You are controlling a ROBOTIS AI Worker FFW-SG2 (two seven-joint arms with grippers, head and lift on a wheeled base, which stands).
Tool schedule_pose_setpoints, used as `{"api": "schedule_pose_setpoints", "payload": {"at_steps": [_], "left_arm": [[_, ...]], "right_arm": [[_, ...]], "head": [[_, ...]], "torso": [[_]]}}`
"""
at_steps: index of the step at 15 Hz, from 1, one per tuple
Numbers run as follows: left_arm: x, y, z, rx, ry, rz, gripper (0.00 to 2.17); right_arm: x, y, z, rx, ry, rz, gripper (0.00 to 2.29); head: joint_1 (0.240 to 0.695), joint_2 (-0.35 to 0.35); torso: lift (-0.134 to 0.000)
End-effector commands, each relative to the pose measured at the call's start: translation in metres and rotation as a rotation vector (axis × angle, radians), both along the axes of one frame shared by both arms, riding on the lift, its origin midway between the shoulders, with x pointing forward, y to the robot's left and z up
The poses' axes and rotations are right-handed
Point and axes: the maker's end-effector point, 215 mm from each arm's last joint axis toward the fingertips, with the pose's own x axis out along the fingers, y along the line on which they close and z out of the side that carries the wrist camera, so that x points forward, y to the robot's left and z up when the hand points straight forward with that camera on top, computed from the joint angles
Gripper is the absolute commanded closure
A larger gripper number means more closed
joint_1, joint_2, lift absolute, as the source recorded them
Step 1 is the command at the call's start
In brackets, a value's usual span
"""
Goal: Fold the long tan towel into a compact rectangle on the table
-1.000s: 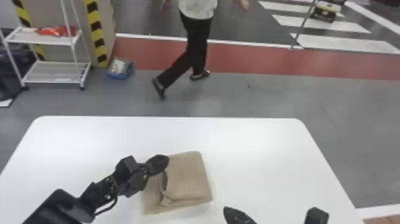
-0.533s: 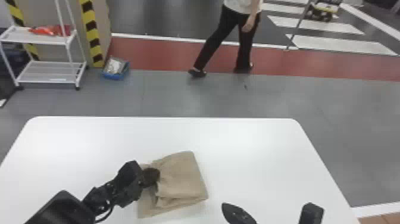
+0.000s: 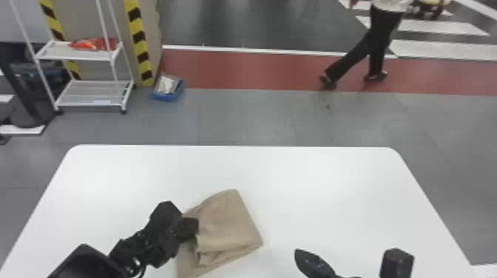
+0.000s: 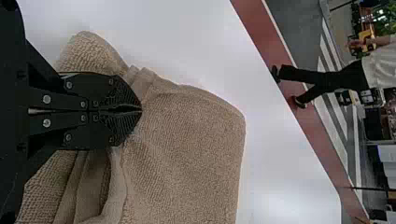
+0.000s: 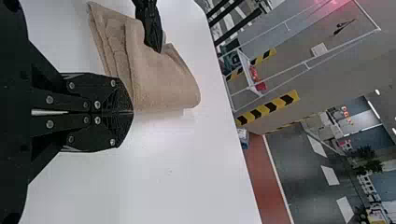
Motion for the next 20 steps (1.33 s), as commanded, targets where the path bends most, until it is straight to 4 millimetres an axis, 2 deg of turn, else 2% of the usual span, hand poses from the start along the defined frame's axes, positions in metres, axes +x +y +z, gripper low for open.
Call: {"api": "schedule_pose_setpoints", "payload": {"at_steps": [1,2,4,6,8,11,14,17,18,20], "left_arm": [[0.0,0.009,0.019,-0.054,-0.026,0.042,1.89],[0.001,0.012,0.03,-0.07,-0.051,0.05,1.89],[-0.001,0.0,0.05,-0.132,-0.067,0.043,1.89],[-0.006,0.014,0.066,-0.149,-0.092,0.072,1.89],[-0.011,0.019,0.083,-0.186,-0.107,0.085,1.89],[-0.01,0.039,0.097,-0.201,-0.128,0.121,1.89],[-0.011,0.056,0.111,-0.231,-0.143,0.152,1.9],[-0.018,0.065,0.124,-0.246,-0.159,0.158,1.9],[-0.018,0.064,0.127,-0.257,-0.161,0.156,1.9],[-0.019,0.076,0.131,-0.271,-0.159,0.167,1.9]], "right_arm": [[0.009,0.013,-0.012,-0.006,0.023,0.02,1.77],[0.018,0.018,-0.019,-0.019,0.031,0.027,1.77],[0.031,0.035,-0.038,-0.032,0.073,0.062,1.77],[0.041,0.047,-0.049,-0.025,0.093,0.083,1.77],[0.037,0.06,-0.059,-0.026,0.117,0.109,1.77],[0.046,0.057,-0.071,-0.015,0.152,0.102,1.77],[0.067,0.06,-0.078,-0.006,0.181,0.108,1.77],[0.099,0.066,-0.078,-0.005,0.18,0.111,1.77],[0.112,0.072,-0.073,0.006,0.164,0.108,1.77],[0.137,0.08,-0.063,0.01,0.132,0.113,1.77]], "head": [[0.695,-0.086],[0.695,-0.075],[0.695,-0.042],[0.695,-0.03],[0.695,-0.012],[0.695,0.03],[0.695,0.053],[0.695,0.079],[0.695,0.085],[0.695,0.099]], "torso": [[0.0],[0.0],[0.0],[0.0],[0.0],[0.0],[0.0],[0.0],[0.0],[0.0]]}}
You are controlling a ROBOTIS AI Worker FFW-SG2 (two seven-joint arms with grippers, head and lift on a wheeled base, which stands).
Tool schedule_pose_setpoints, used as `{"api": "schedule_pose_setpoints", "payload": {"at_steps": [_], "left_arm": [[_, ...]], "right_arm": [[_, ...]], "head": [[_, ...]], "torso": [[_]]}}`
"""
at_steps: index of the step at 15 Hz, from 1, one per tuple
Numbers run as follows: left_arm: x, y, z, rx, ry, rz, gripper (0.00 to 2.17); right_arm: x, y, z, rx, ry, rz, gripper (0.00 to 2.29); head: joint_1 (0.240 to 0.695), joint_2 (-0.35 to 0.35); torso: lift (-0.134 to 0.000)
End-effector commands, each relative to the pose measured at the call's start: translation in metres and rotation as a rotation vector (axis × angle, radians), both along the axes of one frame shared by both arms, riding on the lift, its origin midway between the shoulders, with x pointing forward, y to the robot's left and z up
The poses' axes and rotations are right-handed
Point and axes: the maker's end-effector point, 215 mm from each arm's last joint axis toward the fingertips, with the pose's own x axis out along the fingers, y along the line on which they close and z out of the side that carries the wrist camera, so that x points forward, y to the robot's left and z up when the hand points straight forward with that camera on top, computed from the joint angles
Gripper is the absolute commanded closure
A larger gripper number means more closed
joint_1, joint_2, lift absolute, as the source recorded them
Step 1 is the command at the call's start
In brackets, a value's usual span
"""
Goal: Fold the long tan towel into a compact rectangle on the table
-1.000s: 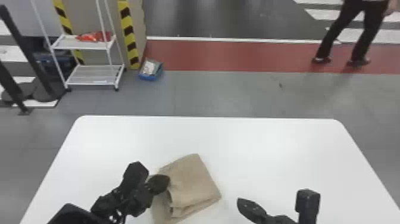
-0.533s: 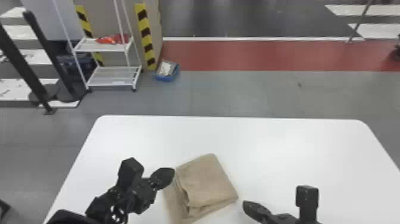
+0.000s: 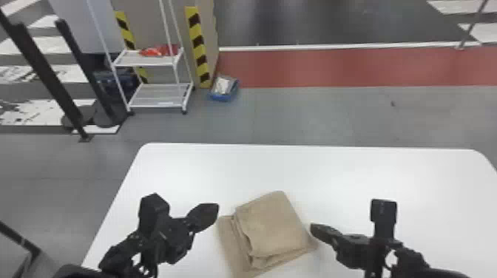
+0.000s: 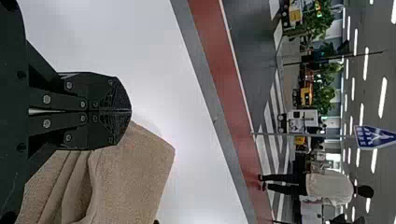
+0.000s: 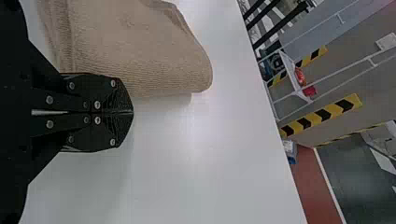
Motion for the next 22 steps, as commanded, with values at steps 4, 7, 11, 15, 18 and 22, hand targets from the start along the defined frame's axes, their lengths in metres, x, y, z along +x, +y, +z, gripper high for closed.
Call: {"api": "schedule_pose_setpoints", "payload": {"at_steps": [4,7,11,15,18,22], "left_arm": [[0.001,0.028,0.007,-0.004,-0.002,0.022,1.9],[0.005,0.028,0.005,-0.002,0.0,0.021,1.9],[0.008,0.018,0.004,0.0,0.002,0.013,1.9],[0.013,0.023,-0.003,0.005,0.013,0.021,1.9],[0.017,0.027,-0.003,0.01,0.012,0.024,1.9],[0.02,0.031,-0.004,0.004,0.014,0.029,1.9]], "right_arm": [[-0.013,0.034,0.037,0.046,-0.05,0.046,1.77],[-0.05,0.023,0.053,0.082,-0.019,0.035,1.77],[-0.088,0.011,0.032,0.076,0.043,0.025,1.77],[-0.086,0.003,0.009,0.064,0.076,0.018,1.77],[-0.059,0.002,-0.004,0.07,0.064,0.004,1.77],[-0.02,0.015,-0.004,0.092,0.017,0.011,1.77]], "head": [[0.695,0.137],[0.695,0.184],[0.695,0.175],[0.695,0.16],[0.695,0.153],[0.695,0.157]], "torso": [[0.0],[0.0],[0.0],[0.0],[0.0],[0.0]]}}
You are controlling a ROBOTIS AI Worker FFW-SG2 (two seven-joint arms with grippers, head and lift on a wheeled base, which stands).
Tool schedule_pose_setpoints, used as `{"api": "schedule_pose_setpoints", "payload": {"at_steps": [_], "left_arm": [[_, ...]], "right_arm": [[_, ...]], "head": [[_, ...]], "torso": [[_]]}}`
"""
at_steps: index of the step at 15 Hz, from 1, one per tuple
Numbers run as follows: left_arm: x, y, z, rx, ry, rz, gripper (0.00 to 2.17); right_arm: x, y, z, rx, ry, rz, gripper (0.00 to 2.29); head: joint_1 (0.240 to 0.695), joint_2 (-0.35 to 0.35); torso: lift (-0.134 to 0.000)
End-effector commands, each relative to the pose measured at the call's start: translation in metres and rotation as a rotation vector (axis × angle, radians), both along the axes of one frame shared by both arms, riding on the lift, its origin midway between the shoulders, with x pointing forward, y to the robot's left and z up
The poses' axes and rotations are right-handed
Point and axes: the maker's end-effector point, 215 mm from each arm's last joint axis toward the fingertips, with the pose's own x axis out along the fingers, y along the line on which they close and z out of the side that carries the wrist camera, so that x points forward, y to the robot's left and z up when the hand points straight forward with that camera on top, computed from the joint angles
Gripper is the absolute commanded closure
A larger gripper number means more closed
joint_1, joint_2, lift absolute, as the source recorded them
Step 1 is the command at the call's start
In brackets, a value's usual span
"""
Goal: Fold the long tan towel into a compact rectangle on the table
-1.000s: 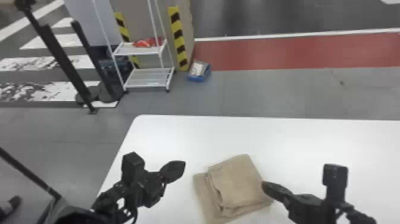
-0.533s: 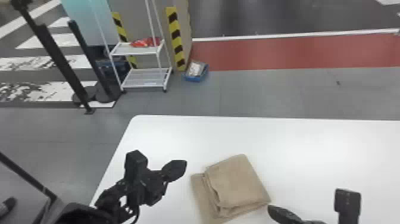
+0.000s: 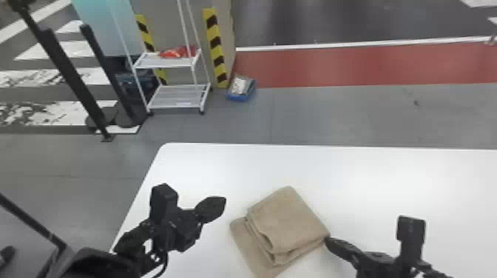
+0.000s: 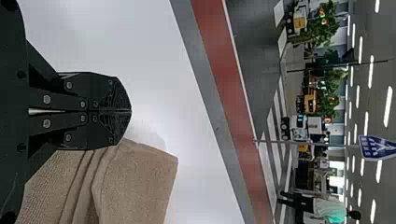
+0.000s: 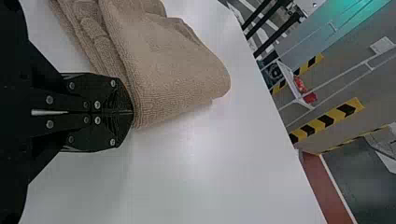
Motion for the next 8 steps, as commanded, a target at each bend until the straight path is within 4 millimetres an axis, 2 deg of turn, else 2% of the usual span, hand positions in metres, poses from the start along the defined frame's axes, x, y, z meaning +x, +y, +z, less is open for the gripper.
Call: {"api": "schedule_pose_setpoints", "payload": {"at_steps": [1,3,6,8], "left_arm": [[0.001,0.0,0.001,-0.005,-0.004,-0.001,1.9],[0.001,0.001,0.001,-0.012,-0.002,0.001,1.9],[0.01,-0.003,0.005,-0.022,-0.011,-0.012,1.9],[0.015,-0.004,0.009,-0.028,-0.017,-0.024,1.9]], "right_arm": [[0.025,0.009,0.005,0.006,-0.044,0.004,1.77],[0.055,0.016,0.013,-0.005,-0.067,0.011,1.77],[0.102,0.008,0.03,-0.021,-0.11,-0.014,1.77],[0.111,0.002,0.033,-0.017,-0.117,-0.029,1.77]], "head": [[0.695,0.159],[0.695,0.163],[0.695,0.165],[0.695,0.155]], "torso": [[0.0],[0.0],[0.0],[0.0]]}}
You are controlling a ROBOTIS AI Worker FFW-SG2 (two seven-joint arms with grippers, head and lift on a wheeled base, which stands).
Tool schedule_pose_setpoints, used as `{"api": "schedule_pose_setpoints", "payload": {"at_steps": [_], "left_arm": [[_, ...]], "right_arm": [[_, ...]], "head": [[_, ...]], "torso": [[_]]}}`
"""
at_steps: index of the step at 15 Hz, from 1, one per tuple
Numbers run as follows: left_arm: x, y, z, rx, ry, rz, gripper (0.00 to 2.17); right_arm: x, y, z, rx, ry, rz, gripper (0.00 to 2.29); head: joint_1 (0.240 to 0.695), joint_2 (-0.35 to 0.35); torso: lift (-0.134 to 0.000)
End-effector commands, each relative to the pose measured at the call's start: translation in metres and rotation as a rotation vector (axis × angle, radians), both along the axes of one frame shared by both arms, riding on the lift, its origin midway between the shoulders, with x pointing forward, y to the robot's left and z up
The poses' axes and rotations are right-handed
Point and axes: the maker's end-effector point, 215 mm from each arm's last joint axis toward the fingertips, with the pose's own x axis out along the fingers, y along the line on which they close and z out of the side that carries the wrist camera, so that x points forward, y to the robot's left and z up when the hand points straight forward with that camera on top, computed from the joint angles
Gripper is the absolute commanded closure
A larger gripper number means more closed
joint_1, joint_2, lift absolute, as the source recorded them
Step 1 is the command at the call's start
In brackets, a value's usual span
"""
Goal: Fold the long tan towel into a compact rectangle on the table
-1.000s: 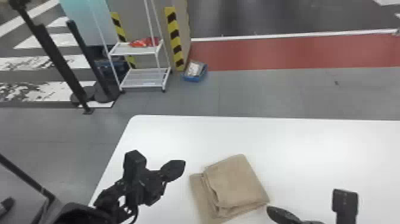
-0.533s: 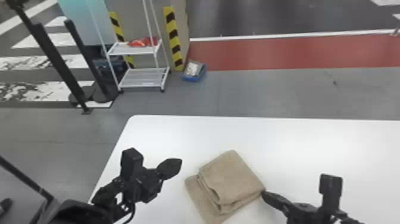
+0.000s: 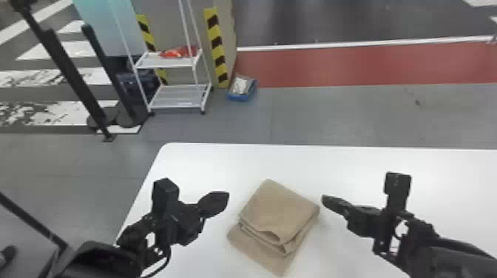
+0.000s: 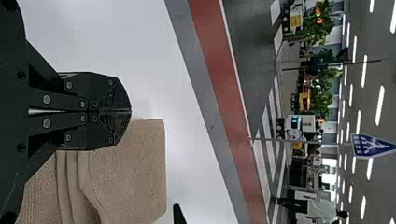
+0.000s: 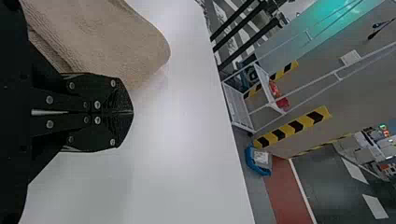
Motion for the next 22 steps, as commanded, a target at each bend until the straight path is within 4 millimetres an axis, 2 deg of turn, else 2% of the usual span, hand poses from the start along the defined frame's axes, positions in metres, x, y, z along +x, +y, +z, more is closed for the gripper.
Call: {"api": "schedule_pose_setpoints", "payload": {"at_steps": [1,2,3,4,5,6,8,9,12,13,16,18,20,22], "left_arm": [[0.002,0.005,0.003,-0.01,0.0,0.0,1.9],[0.0,0.01,0.005,-0.025,0.001,0.006,1.9],[-0.003,0.016,0.008,-0.031,-0.001,0.011,1.9],[-0.005,0.018,0.009,-0.039,0.001,0.017,1.9],[-0.006,0.019,0.01,-0.045,0.002,0.019,1.9],[-0.008,0.018,0.012,-0.055,0.002,0.021,1.9],[-0.011,0.015,0.013,-0.066,0.009,0.018,1.9],[-0.015,0.014,0.01,-0.067,0.021,0.02,1.9],[-0.017,0.016,0.005,-0.054,0.039,0.023,1.9],[-0.017,0.018,0.004,-0.046,0.038,0.024,1.9],[-0.015,0.02,0.002,-0.033,0.039,0.026,1.9],[-0.015,0.021,0.001,-0.027,0.039,0.03,1.9],[-0.016,0.023,-0.002,-0.025,0.044,0.033,1.9],[-0.017,0.025,-0.006,-0.02,0.052,0.033,1.9]], "right_arm": [[0.003,-0.004,0.004,0.006,-0.004,0.004,1.77],[-0.008,0.005,0.012,0.031,0.017,0.042,1.65],[-0.019,0.009,0.027,0.053,0.031,0.083,1.3],[-0.028,0.011,0.047,0.066,0.021,0.139,0.82],[-0.037,0.0,0.061,0.043,0.009,0.201,0.3],[-0.043,-0.007,0.073,0.002,0.004,0.243,0.06],[-0.047,-0.012,0.083,-0.132,-0.021,0.322,0.05],[-0.048,-0.007,0.083,-0.185,-0.034,0.353,0.05],[-0.048,0.018,0.078,-0.435,-0.074,0.514,0.09],[-0.047,0.034,0.08,-0.523,-0.113,0.582,0.13],[-0.04,0.068,0.082,-0.593,-0.149,0.698,0.22],[-0.042,0.088,0.068,-0.646,-0.144,0.776,0.28],[-0.05,0.09,0.045,-0.702,-0.117,0.836,0.3],[-0.064,0.101,0.026,-0.732,-0.096,0.906,0.47]], "head": [[0.695,0.148],[0.695,0.14],[0.695,0.142],[0.695,0.151],[0.695,0.163],[0.695,0.174],[0.695,0.173],[0.695,0.168],[0.695,0.169],[0.695,0.177],[0.695,0.212],[0.695,0.243],[0.695,0.263],[0.695,0.274]], "torso": [[0.0],[0.0],[0.0],[0.0],[0.0],[0.0],[0.0],[0.0],[0.0],[0.0],[0.0],[0.0],[0.0],[0.0]]}}
